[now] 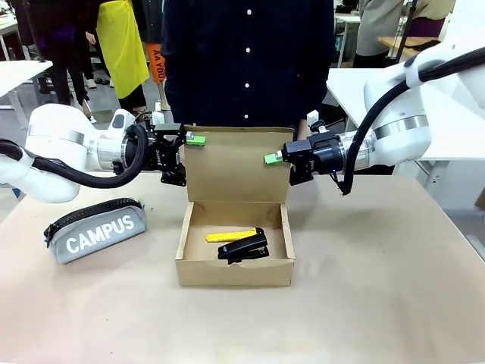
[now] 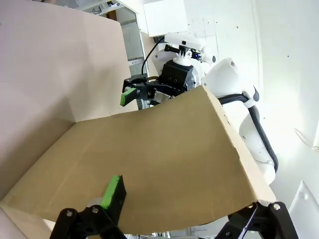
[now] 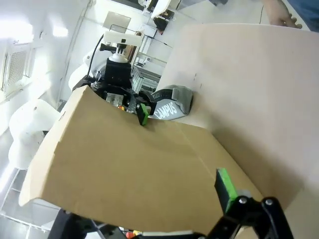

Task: Pack the items into the box.
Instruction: Close the Mailer Box.

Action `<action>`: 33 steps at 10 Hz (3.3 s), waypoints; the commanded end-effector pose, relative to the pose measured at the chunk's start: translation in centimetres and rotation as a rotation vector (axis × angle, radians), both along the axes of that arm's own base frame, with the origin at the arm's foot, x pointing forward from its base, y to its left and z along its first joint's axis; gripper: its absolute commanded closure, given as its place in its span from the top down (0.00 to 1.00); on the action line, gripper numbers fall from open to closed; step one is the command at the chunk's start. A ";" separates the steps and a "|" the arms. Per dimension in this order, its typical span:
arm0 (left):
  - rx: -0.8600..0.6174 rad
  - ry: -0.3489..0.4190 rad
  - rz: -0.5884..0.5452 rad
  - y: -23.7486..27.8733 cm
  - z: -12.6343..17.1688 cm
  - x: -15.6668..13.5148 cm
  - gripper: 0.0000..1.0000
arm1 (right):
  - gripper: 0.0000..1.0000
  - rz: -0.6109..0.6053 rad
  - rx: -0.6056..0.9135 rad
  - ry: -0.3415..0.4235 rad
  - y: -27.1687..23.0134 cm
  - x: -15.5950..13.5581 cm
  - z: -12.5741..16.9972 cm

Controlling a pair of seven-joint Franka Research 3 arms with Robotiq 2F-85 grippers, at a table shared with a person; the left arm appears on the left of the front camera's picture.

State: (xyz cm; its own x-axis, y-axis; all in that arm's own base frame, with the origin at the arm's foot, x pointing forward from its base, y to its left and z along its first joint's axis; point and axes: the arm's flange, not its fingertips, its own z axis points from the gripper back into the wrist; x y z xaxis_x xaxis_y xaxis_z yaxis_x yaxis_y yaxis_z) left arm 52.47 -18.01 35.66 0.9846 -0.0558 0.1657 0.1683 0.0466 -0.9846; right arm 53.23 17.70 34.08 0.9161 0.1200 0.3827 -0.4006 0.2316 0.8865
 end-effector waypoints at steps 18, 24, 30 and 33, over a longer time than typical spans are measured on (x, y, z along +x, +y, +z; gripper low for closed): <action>-0.294 -0.788 -0.292 4.3 -3.4 -7.8 1.00 | 1.00 0.135 0.205 -0.891 -2.8 -11.1 -1.2; -0.361 -0.867 -0.161 9.5 -1.6 -10.1 1.00 | 1.00 -0.021 0.262 -0.928 -11.5 -14.7 0.4; -0.278 -1.154 -0.096 4.9 -2.2 -10.7 1.00 | 1.00 0.053 0.164 -0.975 -4.0 -12.1 -0.5; -0.111 -1.227 -0.192 0.4 -4.8 -11.2 1.00 | 1.00 0.272 0.133 -0.993 1.8 -10.2 -3.9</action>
